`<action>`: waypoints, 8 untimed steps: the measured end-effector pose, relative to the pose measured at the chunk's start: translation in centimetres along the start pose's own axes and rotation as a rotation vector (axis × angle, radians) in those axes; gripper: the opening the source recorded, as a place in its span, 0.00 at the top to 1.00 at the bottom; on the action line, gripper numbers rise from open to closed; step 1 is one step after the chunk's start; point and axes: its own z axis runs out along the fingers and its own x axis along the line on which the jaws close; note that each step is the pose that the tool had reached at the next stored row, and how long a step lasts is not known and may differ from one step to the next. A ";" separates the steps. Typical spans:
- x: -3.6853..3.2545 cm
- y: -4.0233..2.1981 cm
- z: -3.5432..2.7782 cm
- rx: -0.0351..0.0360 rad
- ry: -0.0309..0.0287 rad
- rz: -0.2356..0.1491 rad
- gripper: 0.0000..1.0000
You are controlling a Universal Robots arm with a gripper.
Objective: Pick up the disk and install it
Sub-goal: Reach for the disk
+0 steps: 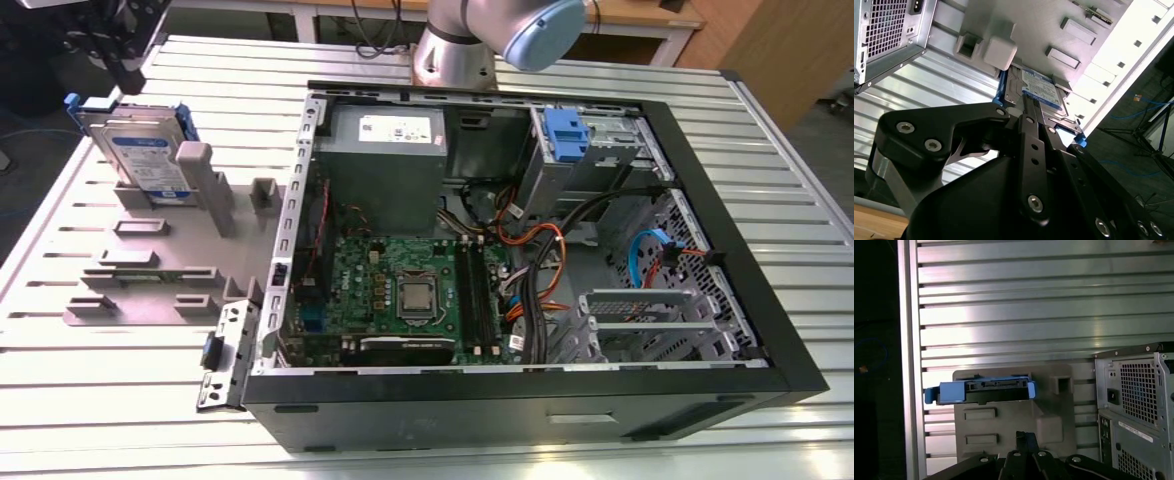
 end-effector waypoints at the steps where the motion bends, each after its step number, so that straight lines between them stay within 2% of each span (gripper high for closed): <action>1: 0.07 0.00 0.00 0.0001 0.0001 0.000 0.89; 8: 1.18 0.02 0.08 0.0001 0.0000 0.000 0.89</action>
